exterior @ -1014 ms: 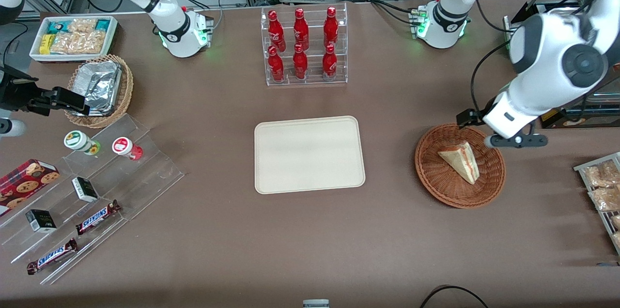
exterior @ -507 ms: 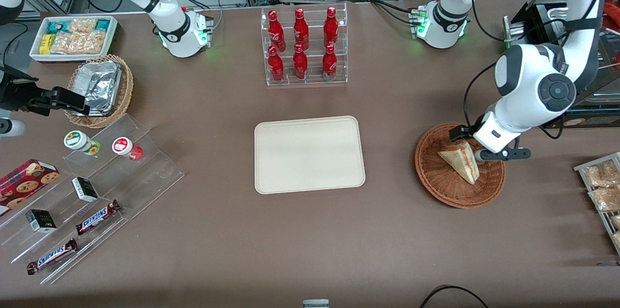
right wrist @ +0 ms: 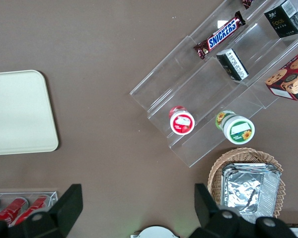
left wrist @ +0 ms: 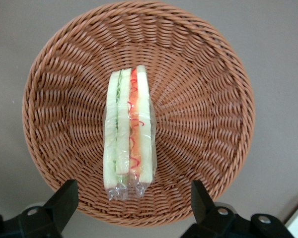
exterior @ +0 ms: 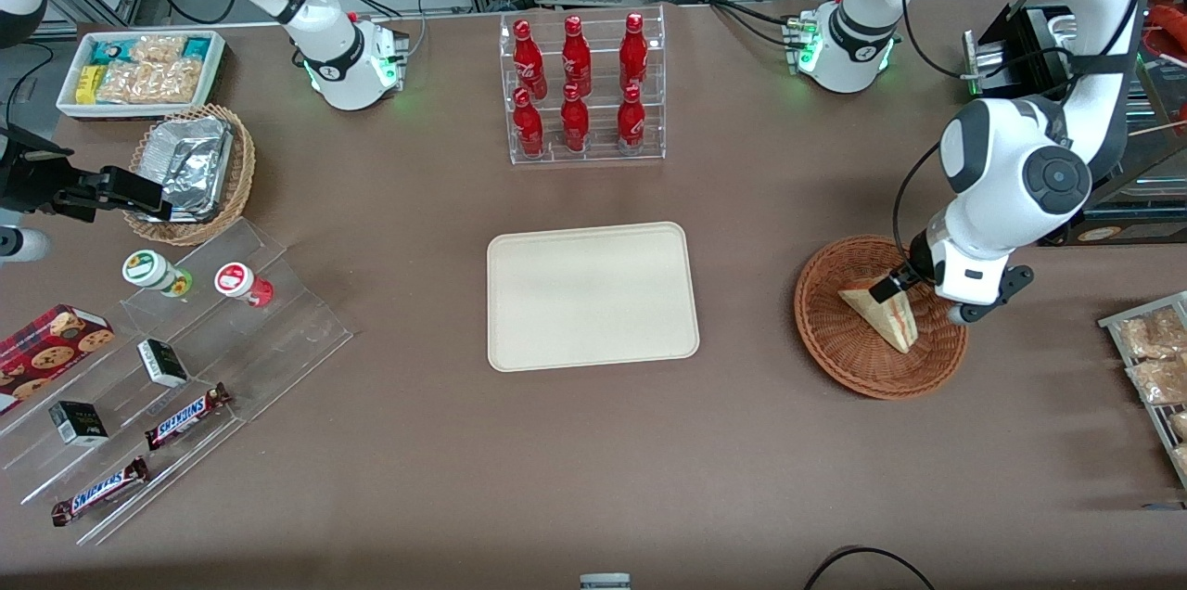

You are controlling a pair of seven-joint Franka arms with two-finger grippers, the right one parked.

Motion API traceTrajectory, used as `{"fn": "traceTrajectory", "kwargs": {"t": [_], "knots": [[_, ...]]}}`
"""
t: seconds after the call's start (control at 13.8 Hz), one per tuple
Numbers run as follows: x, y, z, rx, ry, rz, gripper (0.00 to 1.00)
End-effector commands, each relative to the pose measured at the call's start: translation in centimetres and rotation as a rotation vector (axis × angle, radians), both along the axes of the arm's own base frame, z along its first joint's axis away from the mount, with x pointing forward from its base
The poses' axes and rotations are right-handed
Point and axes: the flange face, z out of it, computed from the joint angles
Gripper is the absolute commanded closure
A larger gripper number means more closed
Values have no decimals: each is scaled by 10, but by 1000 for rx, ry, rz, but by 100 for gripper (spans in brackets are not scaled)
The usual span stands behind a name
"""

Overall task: Place sandwich from basket to tray
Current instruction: 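Lower the left gripper and close it on the sandwich's wrapped end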

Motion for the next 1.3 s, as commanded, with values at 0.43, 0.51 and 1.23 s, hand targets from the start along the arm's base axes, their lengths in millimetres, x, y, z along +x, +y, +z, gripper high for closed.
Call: {"fn": "traceTrajectory", "kwargs": {"t": [0.43, 0.51, 1.23], "knots": [[5, -1, -31, -2, 2, 48, 0], [7, -1, -34, -4, -7, 48, 0], [-3, 9, -60, 38, 29, 16, 100]]}}
